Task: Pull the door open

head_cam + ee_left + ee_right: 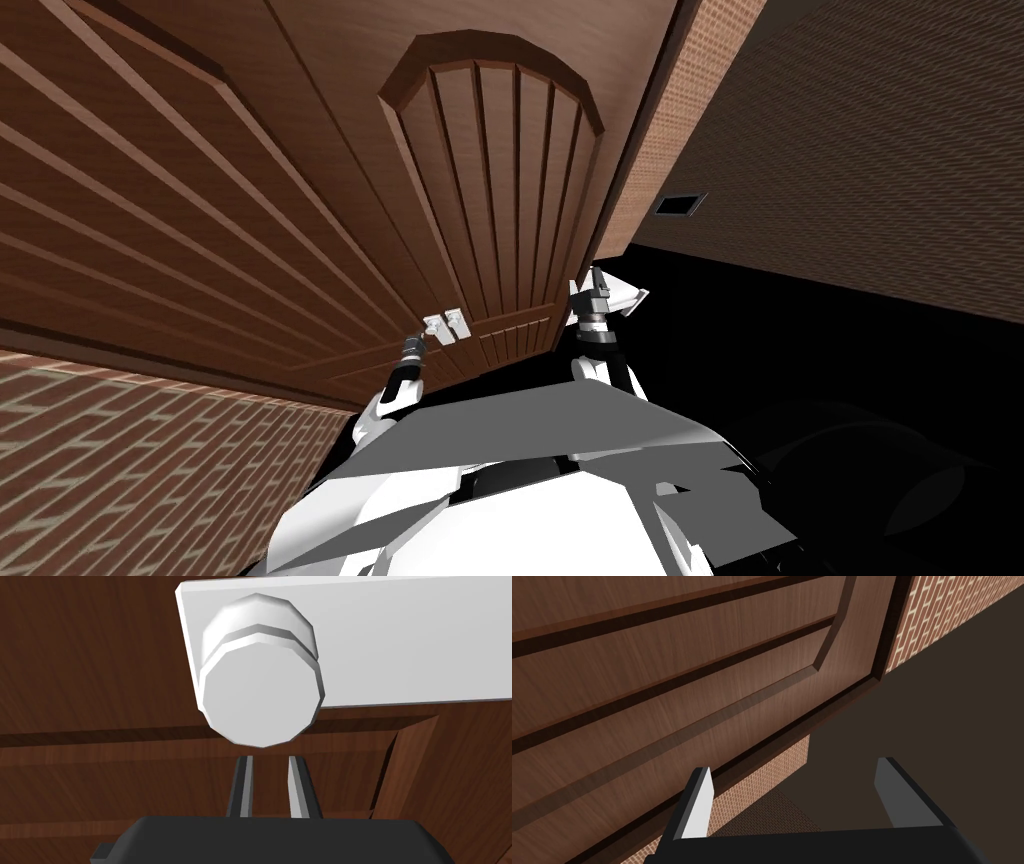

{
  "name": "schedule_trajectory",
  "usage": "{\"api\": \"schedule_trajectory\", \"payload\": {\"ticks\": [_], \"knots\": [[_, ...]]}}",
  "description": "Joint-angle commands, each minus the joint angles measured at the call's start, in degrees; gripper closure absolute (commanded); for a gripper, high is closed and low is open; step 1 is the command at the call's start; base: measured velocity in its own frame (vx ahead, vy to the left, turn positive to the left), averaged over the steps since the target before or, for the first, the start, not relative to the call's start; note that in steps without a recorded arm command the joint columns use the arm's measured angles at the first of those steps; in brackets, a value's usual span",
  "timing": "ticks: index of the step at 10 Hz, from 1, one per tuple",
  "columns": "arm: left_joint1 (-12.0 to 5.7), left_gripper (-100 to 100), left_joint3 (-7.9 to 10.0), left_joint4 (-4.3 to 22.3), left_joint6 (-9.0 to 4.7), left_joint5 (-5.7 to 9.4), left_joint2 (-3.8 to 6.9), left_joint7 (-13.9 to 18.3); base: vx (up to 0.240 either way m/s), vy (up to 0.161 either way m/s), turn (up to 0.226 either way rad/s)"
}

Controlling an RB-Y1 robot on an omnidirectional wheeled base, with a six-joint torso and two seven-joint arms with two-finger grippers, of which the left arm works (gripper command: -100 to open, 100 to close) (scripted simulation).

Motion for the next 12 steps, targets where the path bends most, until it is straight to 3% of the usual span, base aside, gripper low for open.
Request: {"api": "schedule_trajectory", "payload": {"ticks": [1,2,7,9,12], "knots": [[0.9,100,0.73,0.0,0.26,0.17,0.78,0.2,-0.189,0.153,0.1],[0.83,-100,0.24,0.0,-0.09,0.17,0.71,0.4,-0.205,0.027,0.023],[1.57,-100,-2.84,-2.8,-0.19,0.02,0.31,1.4,-0.196,-0.074,-0.051],[2.58,-100,-0.82,-1.7,-0.03,0.31,1.19,1.3,-0.073,-0.017,0.081],[3.79,-100,2.1,0.0,0.27,0.7,2.46,0.9,-0.059,0.083,0.154]]}}
